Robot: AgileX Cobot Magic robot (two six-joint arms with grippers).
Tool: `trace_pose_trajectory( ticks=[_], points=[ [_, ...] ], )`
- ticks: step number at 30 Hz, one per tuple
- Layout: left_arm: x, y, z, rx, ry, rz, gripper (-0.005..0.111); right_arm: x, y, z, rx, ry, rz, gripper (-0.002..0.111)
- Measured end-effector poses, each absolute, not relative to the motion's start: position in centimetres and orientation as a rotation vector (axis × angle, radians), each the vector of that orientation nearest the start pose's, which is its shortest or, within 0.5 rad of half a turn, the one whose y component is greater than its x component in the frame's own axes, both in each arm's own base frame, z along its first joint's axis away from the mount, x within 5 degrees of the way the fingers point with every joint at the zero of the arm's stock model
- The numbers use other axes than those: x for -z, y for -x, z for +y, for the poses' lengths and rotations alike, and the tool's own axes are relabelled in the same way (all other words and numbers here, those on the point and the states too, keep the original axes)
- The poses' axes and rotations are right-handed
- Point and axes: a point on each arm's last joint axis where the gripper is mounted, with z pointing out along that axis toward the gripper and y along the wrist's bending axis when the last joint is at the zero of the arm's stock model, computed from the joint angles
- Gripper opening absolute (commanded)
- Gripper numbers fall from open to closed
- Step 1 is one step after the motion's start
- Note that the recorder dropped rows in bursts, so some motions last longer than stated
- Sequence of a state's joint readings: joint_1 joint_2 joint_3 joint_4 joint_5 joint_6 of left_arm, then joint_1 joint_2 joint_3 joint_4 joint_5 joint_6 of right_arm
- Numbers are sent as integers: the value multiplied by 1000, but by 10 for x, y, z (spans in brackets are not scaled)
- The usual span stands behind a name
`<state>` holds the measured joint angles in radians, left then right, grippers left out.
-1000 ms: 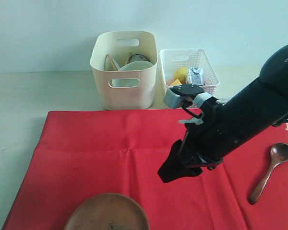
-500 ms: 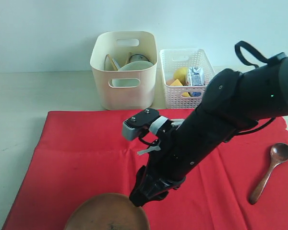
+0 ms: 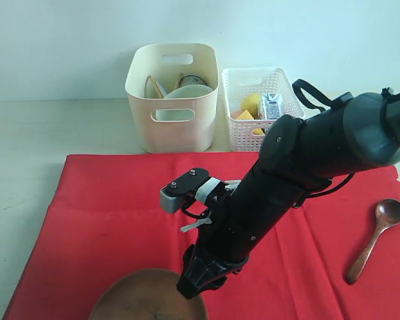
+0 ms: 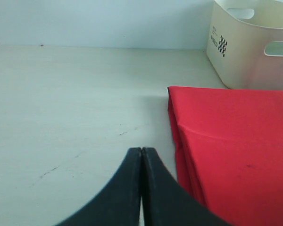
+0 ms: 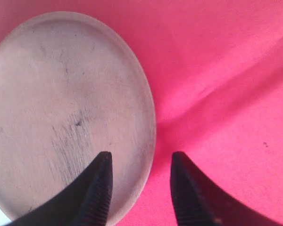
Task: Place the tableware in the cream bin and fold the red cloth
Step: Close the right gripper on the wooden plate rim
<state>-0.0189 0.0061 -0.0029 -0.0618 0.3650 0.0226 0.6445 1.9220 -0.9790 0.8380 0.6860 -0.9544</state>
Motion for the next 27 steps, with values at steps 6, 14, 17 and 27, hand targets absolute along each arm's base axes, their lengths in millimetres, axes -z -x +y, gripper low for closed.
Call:
trace_pose_trajectory(
  ticks=[6, 14, 17, 27],
  points=[
    [-181, -53, -3, 58, 0, 1851, 0, -122, -239, 233, -784, 1318, 2623, 40],
    [-181, -53, -3, 58, 0, 1851, 0, -121, -239, 233, -784, 1305, 2631, 40],
    [-181, -53, -3, 58, 0, 1851, 0, -121, -239, 233, -784, 1300, 2634, 40],
    [-181, -53, -3, 58, 0, 1851, 0, -110, -239, 233, -790, 1267, 2703, 40]
  ],
)
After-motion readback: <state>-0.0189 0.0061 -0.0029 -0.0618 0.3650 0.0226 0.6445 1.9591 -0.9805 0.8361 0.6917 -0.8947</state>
